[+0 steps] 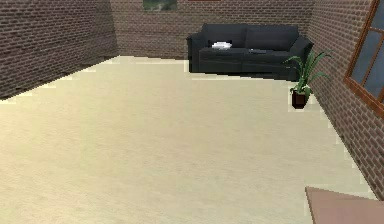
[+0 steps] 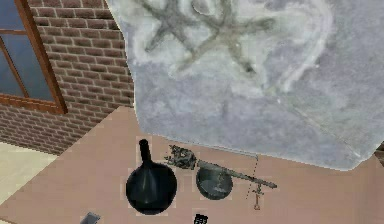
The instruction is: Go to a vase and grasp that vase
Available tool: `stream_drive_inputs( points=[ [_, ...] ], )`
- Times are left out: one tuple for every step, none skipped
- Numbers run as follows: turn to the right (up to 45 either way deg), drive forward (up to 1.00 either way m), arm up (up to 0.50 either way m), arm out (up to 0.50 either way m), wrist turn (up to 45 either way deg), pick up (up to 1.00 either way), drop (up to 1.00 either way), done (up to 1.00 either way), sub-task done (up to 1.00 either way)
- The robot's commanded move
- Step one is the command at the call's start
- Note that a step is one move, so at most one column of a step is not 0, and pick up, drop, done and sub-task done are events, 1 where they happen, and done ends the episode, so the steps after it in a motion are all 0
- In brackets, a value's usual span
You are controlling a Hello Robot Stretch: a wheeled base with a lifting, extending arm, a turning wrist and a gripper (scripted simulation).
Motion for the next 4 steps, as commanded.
stream_drive_inputs(
  points=[
    [0.0, 0.00, 0.50, 0.00, 0.0, 0.00, 0.00, 0.00, 0.00],
    [0.0, 0.00, 0.38, 0.00, 0.0, 0.00, 0.00, 0.00, 0.00],
    [0.0, 0.00, 0.00, 0.14, 0.0, 0.00, 0.00, 0.00, 0.00],
    [0.0, 0.00, 0.00, 0.00, 45.0, 0.00, 0.00, 0.00, 0.00]
  ],
)
